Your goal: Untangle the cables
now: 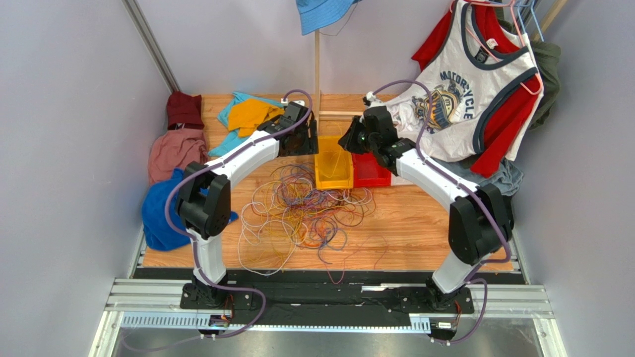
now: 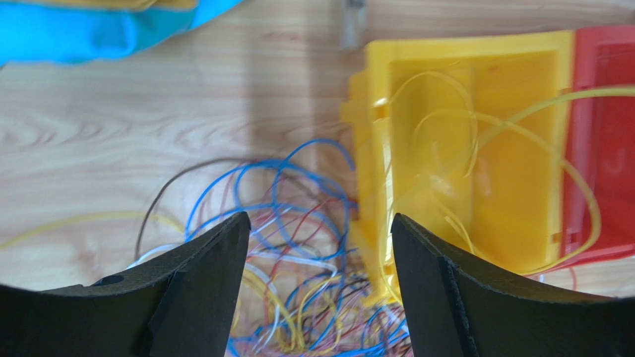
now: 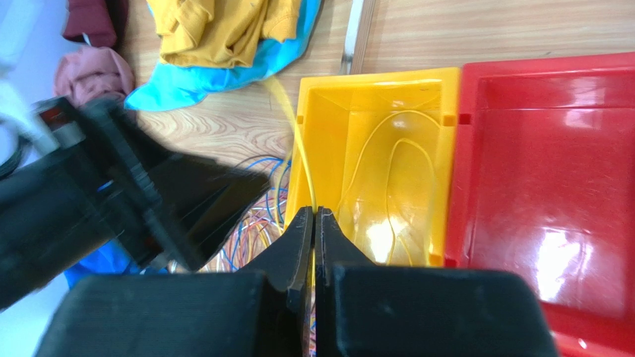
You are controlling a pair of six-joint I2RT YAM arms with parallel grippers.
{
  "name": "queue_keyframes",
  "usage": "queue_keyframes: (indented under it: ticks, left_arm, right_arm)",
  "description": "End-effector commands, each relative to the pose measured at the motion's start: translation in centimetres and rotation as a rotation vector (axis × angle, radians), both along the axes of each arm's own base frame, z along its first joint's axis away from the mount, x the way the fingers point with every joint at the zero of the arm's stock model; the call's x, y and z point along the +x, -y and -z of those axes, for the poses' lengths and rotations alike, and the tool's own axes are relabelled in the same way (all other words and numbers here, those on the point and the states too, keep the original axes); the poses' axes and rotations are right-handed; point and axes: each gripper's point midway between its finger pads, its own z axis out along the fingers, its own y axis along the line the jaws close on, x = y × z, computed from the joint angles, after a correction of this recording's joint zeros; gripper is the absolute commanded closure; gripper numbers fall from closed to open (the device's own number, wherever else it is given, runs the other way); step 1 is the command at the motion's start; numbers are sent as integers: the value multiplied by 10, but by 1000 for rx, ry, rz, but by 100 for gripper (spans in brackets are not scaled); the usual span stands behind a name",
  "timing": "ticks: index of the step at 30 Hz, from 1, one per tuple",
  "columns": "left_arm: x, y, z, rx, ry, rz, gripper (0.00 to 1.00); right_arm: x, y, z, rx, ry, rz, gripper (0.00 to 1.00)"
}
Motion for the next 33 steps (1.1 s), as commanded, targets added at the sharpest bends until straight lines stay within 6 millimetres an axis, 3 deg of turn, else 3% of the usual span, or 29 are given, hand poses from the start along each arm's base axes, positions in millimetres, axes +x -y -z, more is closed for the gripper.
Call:
queue_keyframes:
  ticks: [1, 7, 10, 20, 29, 33]
  left_arm:
    - [-8, -32, -43, -24, 66, -110, 21]
    - [-24, -46, -41, -38, 65, -138, 21]
    - [-31, -46, -40, -61, 61, -143, 21]
    - [-58, -43, -22, -172, 16, -168, 24]
    - [-97, -56, -14, -290, 17, -242, 24]
    - [-121, -62, -7, -328, -5, -248, 25]
  right_arm:
    - [18, -14, -3, -26, 21, -28, 100]
    - [37, -9, 22, -115, 2, 0, 100]
    - [42, 5, 32, -181, 20, 51, 100]
    - [65, 21, -20, -223, 224, 135, 100]
    - [59, 44, -50, -262, 315, 215, 100]
    - [50, 51, -53, -288, 331, 223, 100]
